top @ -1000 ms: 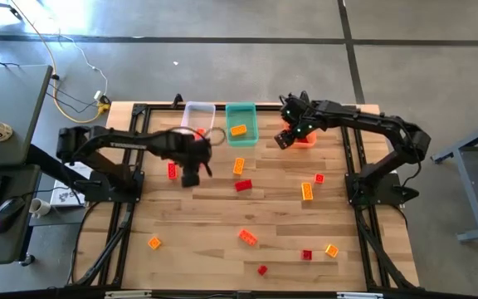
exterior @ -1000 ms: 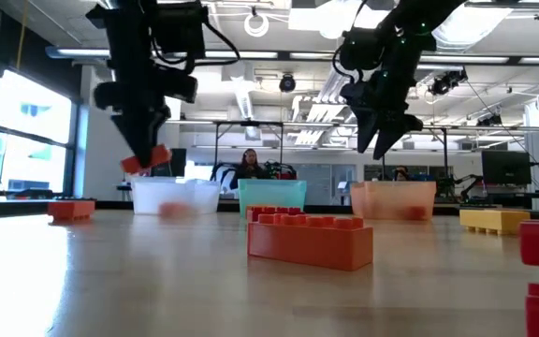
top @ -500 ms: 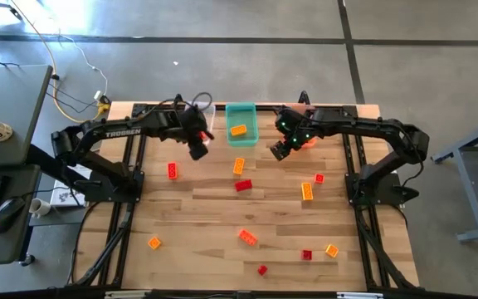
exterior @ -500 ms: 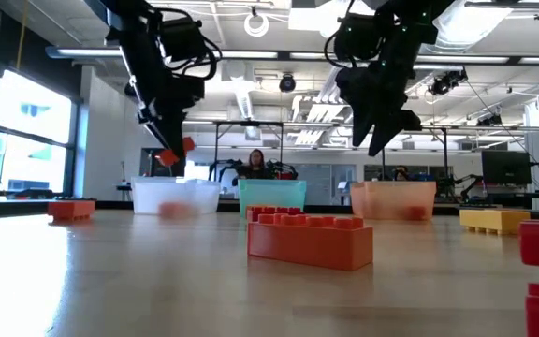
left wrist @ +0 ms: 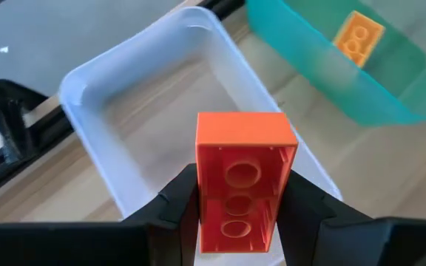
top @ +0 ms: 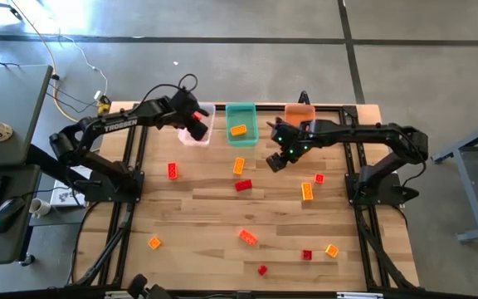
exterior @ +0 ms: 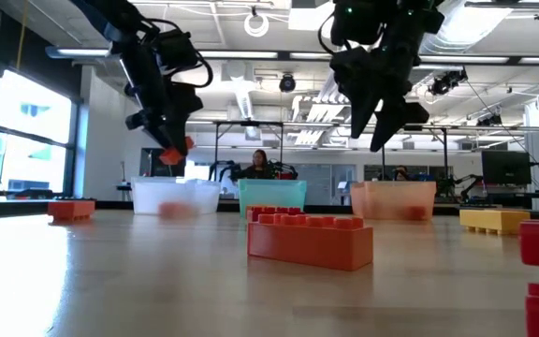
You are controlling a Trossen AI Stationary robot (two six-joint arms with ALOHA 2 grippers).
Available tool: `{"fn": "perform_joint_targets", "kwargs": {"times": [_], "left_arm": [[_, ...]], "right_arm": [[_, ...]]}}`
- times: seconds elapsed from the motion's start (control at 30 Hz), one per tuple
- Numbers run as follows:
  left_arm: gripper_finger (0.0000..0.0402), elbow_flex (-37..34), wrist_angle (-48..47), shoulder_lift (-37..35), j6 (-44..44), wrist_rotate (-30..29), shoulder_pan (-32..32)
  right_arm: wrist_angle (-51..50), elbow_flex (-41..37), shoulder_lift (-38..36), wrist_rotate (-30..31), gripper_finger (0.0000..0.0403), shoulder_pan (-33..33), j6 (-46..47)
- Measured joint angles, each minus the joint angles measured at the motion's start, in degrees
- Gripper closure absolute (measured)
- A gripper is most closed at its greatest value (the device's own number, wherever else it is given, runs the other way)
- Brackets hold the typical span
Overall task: Sort & place blocks by color
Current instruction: Put the orange game piece into the transparent bin
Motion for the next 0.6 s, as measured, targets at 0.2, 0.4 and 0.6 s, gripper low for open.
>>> {"fn": "perform_joint_targets", "kwargs": {"times": [0.2, 0.4, 0.6], "left_arm": [[0.0293, 0.0, -0.5, 0.0, -0.5, 1.1, 2.4], [0.0293, -1.5, -0.5, 0.3, -0.4, 3.7, 3.9], [0.0293, -2.5, -0.5, 0.4, 1.4, 4.1, 4.7]], "right_arm": [[0.0, 0.0, 0.0, -0.2, 0.0197, 2.6, 6.1], [-0.1, 0.0, 0.0, 0.0, 0.0197, 5.5, 13.4], [-2.1, 0.0, 0.0, 1.6, 0.0197, 9.3, 22.4]]}}
